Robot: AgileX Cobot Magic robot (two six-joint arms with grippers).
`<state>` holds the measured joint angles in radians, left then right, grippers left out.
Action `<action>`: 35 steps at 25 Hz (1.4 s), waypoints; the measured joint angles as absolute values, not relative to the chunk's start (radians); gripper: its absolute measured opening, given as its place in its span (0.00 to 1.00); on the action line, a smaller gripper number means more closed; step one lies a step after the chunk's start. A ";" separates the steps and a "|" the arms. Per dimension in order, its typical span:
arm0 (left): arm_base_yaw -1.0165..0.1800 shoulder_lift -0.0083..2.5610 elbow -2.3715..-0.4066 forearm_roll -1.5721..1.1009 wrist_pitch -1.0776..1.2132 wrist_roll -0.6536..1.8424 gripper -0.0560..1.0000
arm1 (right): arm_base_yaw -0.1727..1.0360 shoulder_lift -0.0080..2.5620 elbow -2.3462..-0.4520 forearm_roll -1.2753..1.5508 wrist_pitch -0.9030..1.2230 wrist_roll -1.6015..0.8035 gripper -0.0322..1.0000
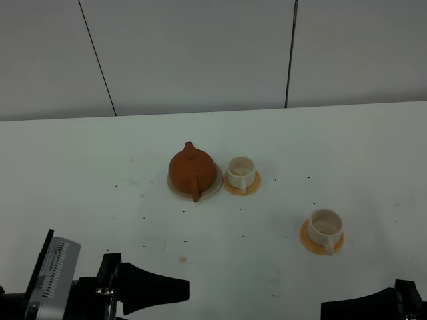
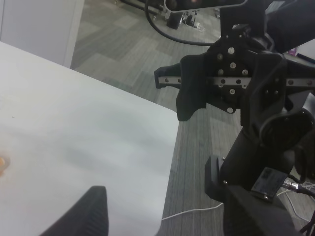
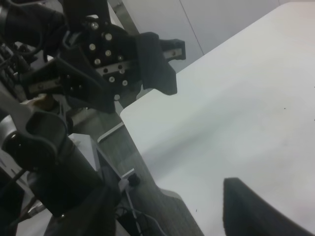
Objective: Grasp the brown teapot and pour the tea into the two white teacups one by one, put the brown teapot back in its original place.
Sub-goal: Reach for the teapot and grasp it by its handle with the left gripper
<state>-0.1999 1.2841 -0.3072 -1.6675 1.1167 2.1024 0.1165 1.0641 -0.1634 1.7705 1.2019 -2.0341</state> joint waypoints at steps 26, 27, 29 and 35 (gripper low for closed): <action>-0.200 1.284 -0.307 -1.668 1.116 2.102 0.59 | 0.116 1.064 -0.163 1.770 1.203 -2.034 0.49; -0.200 1.284 -0.307 -1.668 1.116 2.102 0.59 | 0.116 1.064 -0.163 1.775 1.203 -2.034 0.49; -0.200 1.284 -0.307 -1.668 1.116 2.102 0.59 | 0.116 1.064 -0.163 1.796 1.203 -2.033 0.49; -0.200 1.284 -0.307 -1.678 1.116 2.102 0.59 | 0.116 1.064 -0.163 1.814 1.203 -2.033 0.49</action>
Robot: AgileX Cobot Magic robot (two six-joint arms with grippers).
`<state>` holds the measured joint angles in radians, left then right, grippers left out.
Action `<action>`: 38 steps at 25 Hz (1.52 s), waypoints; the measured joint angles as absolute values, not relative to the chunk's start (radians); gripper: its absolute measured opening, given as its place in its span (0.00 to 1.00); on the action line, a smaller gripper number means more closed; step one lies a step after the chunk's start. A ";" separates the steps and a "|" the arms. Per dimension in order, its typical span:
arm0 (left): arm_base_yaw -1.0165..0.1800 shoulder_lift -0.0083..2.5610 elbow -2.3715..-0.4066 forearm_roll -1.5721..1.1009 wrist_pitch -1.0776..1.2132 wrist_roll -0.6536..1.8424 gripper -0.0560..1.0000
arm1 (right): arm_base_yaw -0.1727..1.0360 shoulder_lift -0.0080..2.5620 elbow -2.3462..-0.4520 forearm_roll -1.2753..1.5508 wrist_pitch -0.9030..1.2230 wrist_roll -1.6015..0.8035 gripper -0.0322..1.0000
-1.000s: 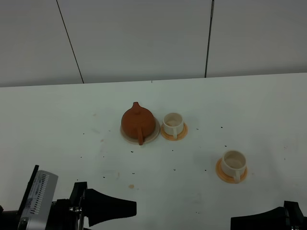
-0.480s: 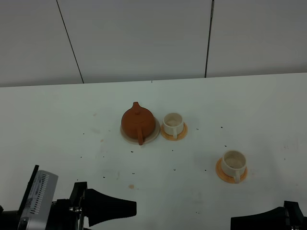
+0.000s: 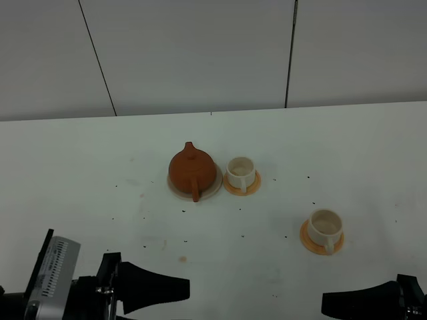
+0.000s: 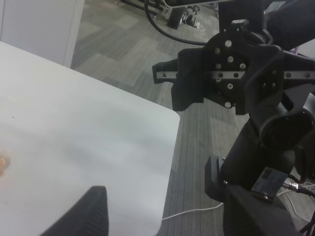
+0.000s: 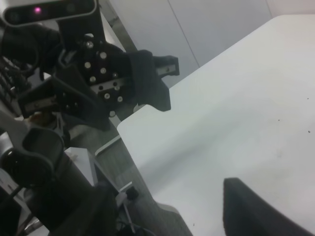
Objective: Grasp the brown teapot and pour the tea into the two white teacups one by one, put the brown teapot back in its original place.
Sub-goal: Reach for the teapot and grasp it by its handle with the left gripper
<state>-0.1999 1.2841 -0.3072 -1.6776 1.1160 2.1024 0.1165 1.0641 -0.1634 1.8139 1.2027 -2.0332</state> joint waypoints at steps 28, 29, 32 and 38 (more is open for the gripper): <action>-0.200 1.285 -0.306 -1.719 1.051 2.102 0.59 | 0.116 0.511 -0.600 1.808 0.409 -1.656 0.12; -0.200 1.285 -0.306 -1.719 1.045 2.102 0.59 | 0.116 0.480 -0.600 1.802 0.360 -1.642 0.12; -0.200 1.285 -0.306 -1.719 1.029 2.102 0.59 | 0.116 0.390 -0.596 1.742 0.253 -1.580 0.12; -0.200 1.285 -0.306 -1.719 0.988 2.102 0.59 | 0.116 0.233 -0.449 1.493 0.166 -1.277 0.12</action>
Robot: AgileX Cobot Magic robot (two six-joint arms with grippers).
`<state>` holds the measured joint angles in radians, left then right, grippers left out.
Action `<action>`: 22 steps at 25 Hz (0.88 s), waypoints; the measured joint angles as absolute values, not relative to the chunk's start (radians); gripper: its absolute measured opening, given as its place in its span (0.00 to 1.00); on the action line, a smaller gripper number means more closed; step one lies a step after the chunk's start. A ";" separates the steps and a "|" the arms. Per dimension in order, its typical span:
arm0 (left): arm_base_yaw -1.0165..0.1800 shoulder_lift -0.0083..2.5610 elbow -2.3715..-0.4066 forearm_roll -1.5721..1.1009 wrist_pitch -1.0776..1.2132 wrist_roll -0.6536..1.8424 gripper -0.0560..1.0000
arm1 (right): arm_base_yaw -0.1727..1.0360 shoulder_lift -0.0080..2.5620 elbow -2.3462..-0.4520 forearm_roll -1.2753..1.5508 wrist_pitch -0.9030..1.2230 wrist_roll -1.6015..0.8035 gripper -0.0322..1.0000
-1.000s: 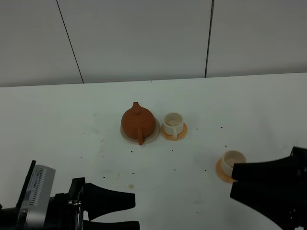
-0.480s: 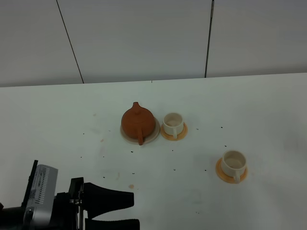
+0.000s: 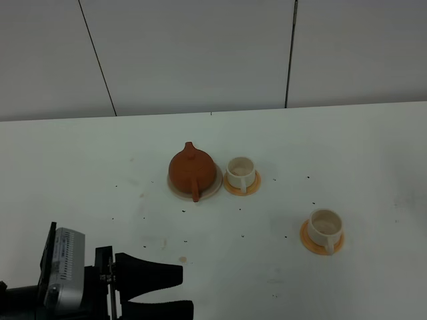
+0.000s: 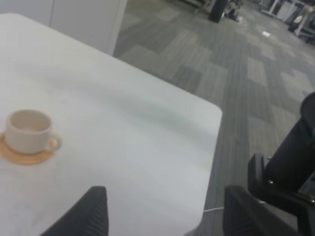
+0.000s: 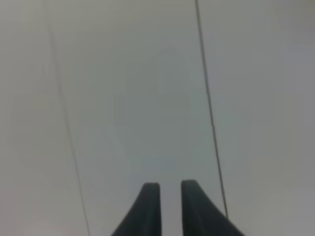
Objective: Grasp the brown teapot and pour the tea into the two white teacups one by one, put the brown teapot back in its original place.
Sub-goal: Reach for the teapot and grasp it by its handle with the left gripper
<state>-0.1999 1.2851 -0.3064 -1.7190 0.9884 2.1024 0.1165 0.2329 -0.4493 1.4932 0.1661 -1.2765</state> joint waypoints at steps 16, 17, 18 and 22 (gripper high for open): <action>-0.200 1.285 -0.306 -1.719 0.987 2.102 0.59 | 0.116 0.146 -0.415 0.637 0.198 -0.649 0.12; -0.200 1.285 -0.306 -1.719 0.987 2.102 0.59 | 0.116 0.146 -0.430 0.593 0.246 -0.636 0.12; -0.200 1.285 -0.306 -1.719 0.987 2.102 0.59 | 0.116 0.146 -0.445 0.544 0.291 -0.607 0.12; -0.200 1.285 -0.306 -1.719 0.987 2.102 0.59 | 0.116 0.178 -0.544 0.217 0.494 -0.353 0.12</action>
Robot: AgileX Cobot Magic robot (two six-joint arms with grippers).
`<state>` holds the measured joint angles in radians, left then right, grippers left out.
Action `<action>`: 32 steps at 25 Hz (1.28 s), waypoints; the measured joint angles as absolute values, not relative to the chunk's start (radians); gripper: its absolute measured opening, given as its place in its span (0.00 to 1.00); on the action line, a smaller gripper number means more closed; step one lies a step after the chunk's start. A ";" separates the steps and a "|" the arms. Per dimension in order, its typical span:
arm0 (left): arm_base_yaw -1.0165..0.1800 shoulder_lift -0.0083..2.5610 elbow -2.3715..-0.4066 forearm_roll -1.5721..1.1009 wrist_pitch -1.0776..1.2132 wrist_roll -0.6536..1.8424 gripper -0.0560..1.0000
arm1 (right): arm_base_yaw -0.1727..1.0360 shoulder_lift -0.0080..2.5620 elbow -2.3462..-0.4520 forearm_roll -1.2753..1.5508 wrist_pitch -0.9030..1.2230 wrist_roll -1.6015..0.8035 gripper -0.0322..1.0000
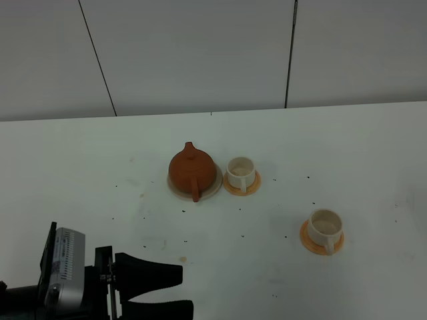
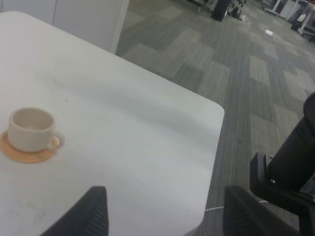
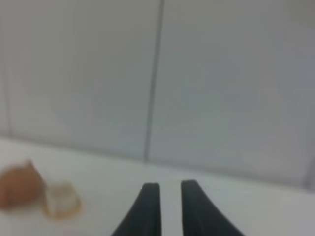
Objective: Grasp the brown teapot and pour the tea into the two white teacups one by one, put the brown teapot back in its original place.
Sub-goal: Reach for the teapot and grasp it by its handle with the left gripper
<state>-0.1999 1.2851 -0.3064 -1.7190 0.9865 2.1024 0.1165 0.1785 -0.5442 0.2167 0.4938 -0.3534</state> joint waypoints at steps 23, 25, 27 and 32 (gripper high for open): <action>-0.200 1.285 -0.306 -1.719 0.987 2.102 0.59 | 0.268 -0.004 -0.750 -0.161 1.105 0.336 0.12; -0.200 1.285 -0.306 -1.719 0.987 2.102 0.59 | 0.275 -0.008 -0.705 -0.174 1.112 0.354 0.12; -0.200 1.285 -0.306 -1.719 0.987 2.102 0.59 | 0.276 -0.008 -0.650 -0.185 1.096 0.364 0.12; -0.200 1.285 -0.306 -1.719 0.995 2.102 0.59 | 0.276 -0.008 -0.535 -0.175 0.974 0.365 0.12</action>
